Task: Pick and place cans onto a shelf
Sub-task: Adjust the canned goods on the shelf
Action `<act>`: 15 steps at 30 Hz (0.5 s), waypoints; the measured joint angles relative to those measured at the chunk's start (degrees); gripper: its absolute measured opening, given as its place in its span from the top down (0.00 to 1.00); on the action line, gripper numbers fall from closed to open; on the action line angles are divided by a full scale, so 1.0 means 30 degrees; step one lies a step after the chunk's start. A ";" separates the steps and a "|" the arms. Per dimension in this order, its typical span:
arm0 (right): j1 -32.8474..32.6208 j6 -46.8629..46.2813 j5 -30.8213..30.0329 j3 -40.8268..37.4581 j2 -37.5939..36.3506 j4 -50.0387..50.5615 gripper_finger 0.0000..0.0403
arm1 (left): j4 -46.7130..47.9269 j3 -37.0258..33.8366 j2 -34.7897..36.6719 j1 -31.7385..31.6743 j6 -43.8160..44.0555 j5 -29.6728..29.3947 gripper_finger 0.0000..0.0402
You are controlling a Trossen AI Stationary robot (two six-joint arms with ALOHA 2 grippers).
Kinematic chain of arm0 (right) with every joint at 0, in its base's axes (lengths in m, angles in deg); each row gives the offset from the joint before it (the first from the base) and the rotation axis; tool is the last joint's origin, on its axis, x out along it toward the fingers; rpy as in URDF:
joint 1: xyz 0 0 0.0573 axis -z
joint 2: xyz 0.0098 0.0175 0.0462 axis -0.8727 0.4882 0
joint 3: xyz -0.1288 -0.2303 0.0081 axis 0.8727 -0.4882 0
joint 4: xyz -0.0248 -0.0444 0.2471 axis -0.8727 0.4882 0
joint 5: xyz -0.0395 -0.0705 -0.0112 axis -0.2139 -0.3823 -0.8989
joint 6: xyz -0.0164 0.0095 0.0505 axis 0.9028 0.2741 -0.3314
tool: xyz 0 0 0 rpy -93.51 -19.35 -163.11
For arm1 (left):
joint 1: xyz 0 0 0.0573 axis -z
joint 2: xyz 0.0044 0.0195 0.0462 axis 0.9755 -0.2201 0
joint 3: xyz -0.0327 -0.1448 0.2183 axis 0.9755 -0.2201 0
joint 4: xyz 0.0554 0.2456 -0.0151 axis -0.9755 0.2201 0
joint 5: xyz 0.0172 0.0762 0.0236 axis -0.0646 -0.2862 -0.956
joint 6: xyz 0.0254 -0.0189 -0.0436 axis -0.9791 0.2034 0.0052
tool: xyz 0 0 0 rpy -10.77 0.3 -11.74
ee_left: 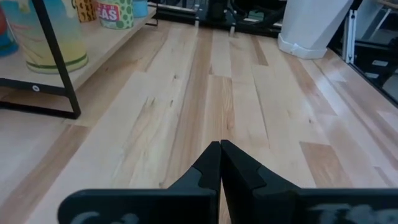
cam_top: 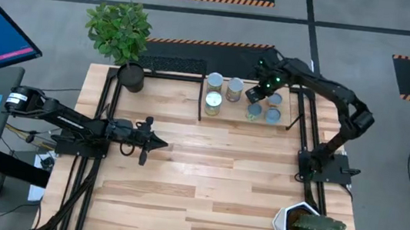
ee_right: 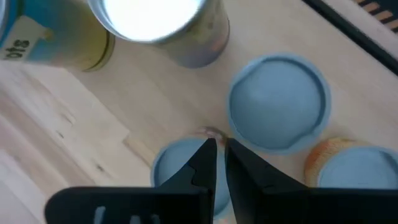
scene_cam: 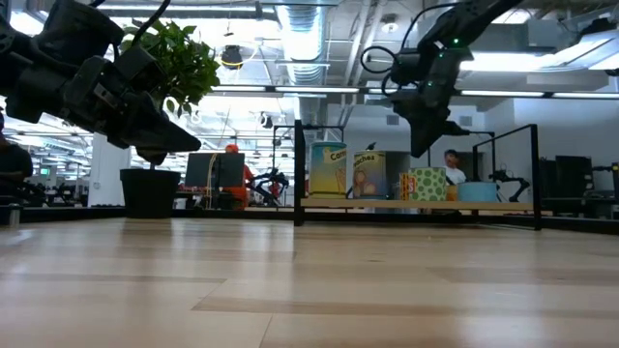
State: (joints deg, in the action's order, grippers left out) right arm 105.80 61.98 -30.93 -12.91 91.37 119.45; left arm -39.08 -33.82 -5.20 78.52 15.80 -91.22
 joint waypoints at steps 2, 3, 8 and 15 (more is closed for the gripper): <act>0.0028 -0.0008 0.0223 0.0000 0.0000 0.0285 0.86 | 0.0010 0.0000 0.0000 0.0000 0.0060 0.0000 1.00; 0.0028 -0.0007 0.0222 0.0000 -0.0006 0.0342 0.86 | -0.0002 0.0000 0.0000 0.0000 0.0060 0.0000 1.00; 0.0015 0.0911 0.0274 -0.0002 0.0189 0.1100 0.86 | -0.0002 0.0000 0.0000 0.0000 0.0060 -0.0015 1.00; -0.0132 0.1581 0.0216 -0.0562 0.0313 0.0465 0.86 | -0.0022 0.0000 0.0000 0.0000 0.0061 -0.0029 1.00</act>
State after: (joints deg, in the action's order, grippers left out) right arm 105.40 66.72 -30.28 -14.60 92.31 120.85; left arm -39.15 -33.82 -5.20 78.52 15.99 -91.30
